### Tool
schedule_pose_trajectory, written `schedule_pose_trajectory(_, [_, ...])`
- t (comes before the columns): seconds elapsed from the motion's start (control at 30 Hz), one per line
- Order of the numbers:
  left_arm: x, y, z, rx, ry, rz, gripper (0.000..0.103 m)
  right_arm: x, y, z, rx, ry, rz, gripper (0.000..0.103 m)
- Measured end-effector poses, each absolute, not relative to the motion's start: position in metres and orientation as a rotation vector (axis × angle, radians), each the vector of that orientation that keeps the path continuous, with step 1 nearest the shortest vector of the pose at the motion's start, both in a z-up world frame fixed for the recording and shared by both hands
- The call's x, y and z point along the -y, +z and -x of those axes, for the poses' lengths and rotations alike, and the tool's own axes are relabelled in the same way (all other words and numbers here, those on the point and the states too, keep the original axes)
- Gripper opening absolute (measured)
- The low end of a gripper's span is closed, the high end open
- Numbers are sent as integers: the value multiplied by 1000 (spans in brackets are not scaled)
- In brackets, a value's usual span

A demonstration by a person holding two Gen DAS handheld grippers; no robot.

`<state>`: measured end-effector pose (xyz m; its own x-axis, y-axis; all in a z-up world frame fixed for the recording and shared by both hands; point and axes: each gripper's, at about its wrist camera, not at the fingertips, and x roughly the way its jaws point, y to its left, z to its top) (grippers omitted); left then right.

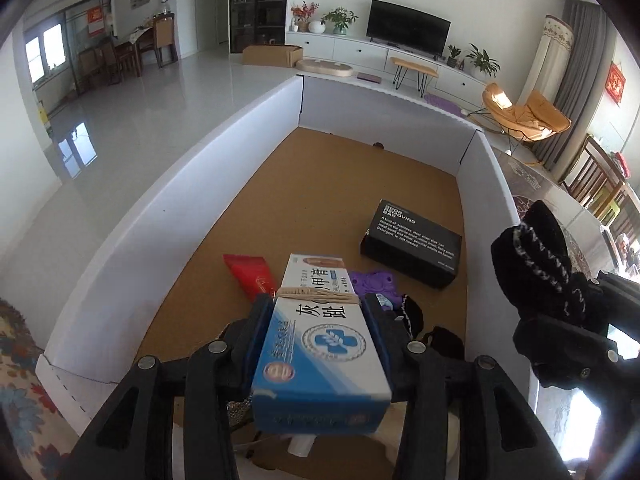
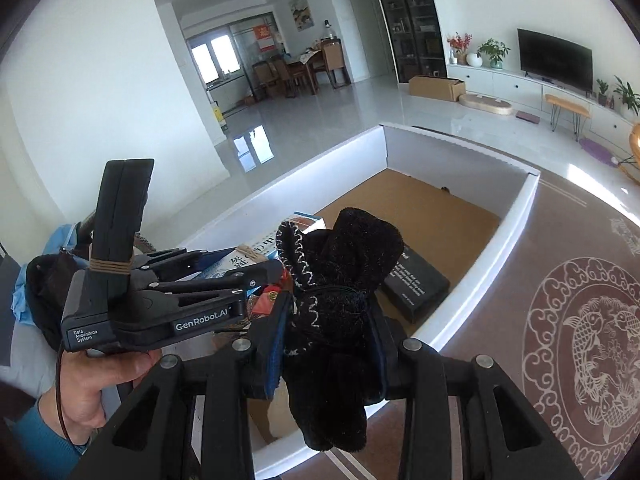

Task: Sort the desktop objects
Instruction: 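Carry the blue-and-white box and black cloth into the cardboard box and open both tools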

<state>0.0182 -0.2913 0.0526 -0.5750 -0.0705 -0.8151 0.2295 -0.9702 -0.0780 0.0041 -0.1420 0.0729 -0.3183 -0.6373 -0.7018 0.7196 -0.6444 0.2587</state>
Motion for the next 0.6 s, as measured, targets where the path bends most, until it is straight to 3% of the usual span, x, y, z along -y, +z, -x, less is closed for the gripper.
schedule_pose_trajectory(0.03, [292, 47, -18, -255, -2601, -1368, 58, 152, 63, -1, -143, -2006, -1064, 48])
schedule_pose_trajectory(0.07, [293, 45, -19, -246, -2577, -1365, 70, 159, 55, 3, -152, -1989, -1103, 67])
schedule_pose_trajectory(0.1, [292, 45, -20, -239, -2567, -1351, 83, 161, 51, 5, -161, -2006, -1123, 72])
schedule_pose_trajectory(0.17, [287, 49, -24, -213, -2560, -1283, 95, 152, 50, 9, -123, -2017, -1124, 77])
schedule_pose_trajectory(0.3, [284, 63, -28, -95, -2418, -1163, 98, 123, 66, 11, -86, -2104, -1079, 95])
schedule_pose_trajectory(0.47, [286, 62, -38, -113, -2352, -1216, 98, 111, 83, 13, -140, -2162, -1047, 97])
schedule_pose_trajectory(0.6, [289, 62, -55, -239, -2380, -1219, 98, 112, 85, 12, -185, -2179, -1041, 97])
